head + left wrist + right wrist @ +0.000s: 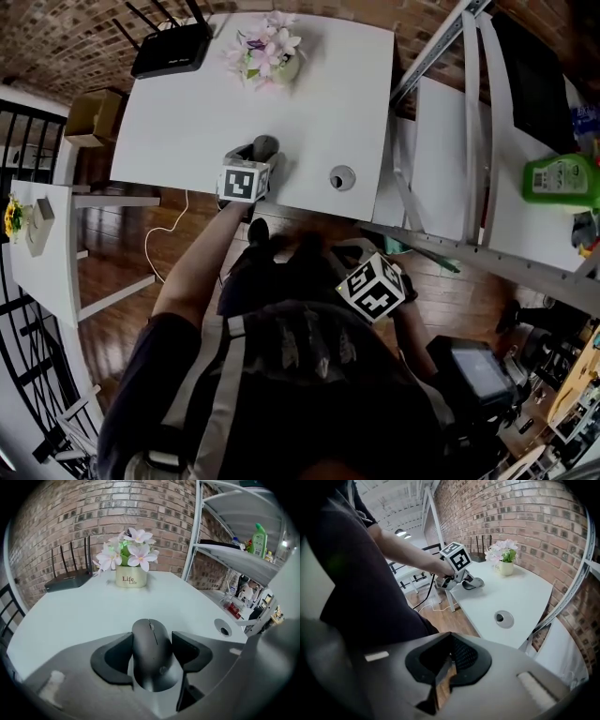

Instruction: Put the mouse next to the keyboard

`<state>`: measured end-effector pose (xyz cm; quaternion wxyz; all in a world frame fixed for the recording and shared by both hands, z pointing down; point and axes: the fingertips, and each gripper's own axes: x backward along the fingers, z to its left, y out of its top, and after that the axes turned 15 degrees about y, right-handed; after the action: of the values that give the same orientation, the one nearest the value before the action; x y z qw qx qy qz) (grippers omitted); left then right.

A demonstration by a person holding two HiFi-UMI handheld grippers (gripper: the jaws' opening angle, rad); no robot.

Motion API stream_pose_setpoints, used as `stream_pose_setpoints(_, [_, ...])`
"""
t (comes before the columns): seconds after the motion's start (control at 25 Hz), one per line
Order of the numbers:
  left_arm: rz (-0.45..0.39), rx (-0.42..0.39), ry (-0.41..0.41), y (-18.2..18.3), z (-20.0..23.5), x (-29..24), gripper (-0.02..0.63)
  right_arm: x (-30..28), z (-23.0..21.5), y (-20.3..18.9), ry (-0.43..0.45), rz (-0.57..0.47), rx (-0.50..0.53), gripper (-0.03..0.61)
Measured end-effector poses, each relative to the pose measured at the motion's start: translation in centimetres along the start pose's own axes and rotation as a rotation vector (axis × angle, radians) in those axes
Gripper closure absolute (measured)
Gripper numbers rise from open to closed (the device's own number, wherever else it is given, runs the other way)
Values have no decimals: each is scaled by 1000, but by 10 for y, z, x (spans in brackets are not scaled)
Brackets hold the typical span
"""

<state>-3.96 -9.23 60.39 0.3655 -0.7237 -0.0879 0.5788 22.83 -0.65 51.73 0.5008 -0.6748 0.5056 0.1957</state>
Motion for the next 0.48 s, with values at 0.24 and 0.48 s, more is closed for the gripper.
stream_pose_setpoints(0.24, [-22,-5,-32,1,5,-1,342,-8,1,14,-19,27,3,572])
stream_pose_setpoints(0.48, [-50,-30,-33,4,20,-6,342,-17,4,39,-55,66,-4,572])
